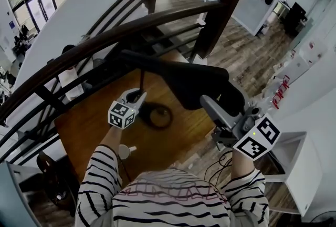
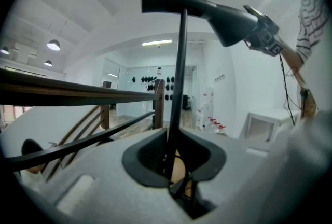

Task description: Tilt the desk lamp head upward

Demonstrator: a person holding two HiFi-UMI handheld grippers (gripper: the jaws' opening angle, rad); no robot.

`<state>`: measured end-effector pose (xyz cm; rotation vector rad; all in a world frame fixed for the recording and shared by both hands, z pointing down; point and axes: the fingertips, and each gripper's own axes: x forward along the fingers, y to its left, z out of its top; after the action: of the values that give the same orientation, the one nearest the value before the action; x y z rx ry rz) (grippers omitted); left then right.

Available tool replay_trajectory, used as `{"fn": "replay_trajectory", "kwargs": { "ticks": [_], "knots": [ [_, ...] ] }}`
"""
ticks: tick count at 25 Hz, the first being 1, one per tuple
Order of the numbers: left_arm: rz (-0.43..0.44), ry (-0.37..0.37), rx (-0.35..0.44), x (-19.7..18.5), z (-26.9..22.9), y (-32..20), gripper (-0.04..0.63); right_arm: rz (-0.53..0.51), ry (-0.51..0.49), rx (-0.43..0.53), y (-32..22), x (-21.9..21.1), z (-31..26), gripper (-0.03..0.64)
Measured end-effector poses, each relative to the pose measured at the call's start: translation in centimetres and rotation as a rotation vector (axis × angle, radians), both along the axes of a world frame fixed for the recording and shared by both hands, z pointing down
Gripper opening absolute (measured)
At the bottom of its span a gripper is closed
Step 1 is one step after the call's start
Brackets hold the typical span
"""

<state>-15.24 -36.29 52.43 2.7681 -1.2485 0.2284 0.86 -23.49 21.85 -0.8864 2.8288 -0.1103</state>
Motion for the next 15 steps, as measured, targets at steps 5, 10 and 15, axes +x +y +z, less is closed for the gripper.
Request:
{"fn": "replay_trajectory", "kwargs": {
  "ticks": [5,10,15],
  "knots": [
    [-0.007,-0.018,-0.007,0.3,0.1,-0.2,0.052,-0.006,-0.033,0.021,0.1,0.4,0.1,0.296],
    [-0.016,-0.053,-0.009,0.5,0.1,-0.3,0.051,-0.008,-0.042,0.024,0.4,0.5,0.7,0.29],
    [-0.024,-0.079,-0.031,0.5,0.5,0.0,0.051,-0.011,-0.024,-0.025,1.3,0.4,2.8,0.296]
  ]
}}
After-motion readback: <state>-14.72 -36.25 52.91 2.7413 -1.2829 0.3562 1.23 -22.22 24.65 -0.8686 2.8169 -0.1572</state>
